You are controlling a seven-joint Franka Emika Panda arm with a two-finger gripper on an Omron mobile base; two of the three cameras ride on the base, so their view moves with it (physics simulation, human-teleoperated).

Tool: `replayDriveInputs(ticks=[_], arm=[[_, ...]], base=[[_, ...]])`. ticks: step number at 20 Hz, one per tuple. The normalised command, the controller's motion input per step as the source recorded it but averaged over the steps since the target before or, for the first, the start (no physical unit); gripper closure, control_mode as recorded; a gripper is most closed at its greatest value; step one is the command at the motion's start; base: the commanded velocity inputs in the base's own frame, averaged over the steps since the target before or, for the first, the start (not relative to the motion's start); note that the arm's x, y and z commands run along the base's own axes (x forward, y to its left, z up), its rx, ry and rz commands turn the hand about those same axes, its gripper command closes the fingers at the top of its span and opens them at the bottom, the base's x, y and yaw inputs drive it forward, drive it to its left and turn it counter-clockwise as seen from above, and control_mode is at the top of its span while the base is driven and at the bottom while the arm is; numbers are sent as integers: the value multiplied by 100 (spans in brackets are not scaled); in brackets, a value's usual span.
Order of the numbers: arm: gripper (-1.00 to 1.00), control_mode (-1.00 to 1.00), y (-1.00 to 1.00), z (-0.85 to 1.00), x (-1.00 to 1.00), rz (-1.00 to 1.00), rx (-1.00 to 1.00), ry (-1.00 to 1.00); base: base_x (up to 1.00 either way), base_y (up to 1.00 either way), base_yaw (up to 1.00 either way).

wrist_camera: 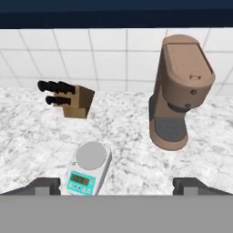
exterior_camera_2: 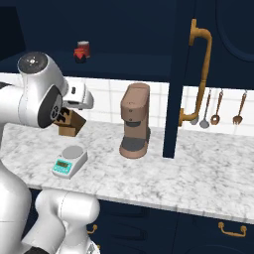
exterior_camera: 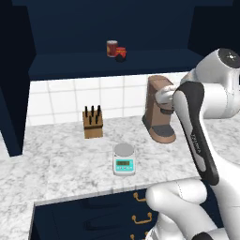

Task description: Pick the jam and place it on the digital scale for weighing, and close the cabinet.

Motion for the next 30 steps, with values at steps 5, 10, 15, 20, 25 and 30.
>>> replayDriveInputs(ticks=[5,10,15,20,25,30], arm=[[-100,-100,11,59,-6,0,9,-11],[-100,-100,25,41,1,0,8,-21],[-100,-100,47,29,29,1,10,-13],[-100,-100,8,41,16,1,3,-15],[-100,-100,0,26,5,0,-18,-17],[-100,-100,1,14,11,0,-17,-2]], base=[[0,0,0],[0,0,0],[0,0,0],[0,0,0],[0,0,0],[0,0,0]])
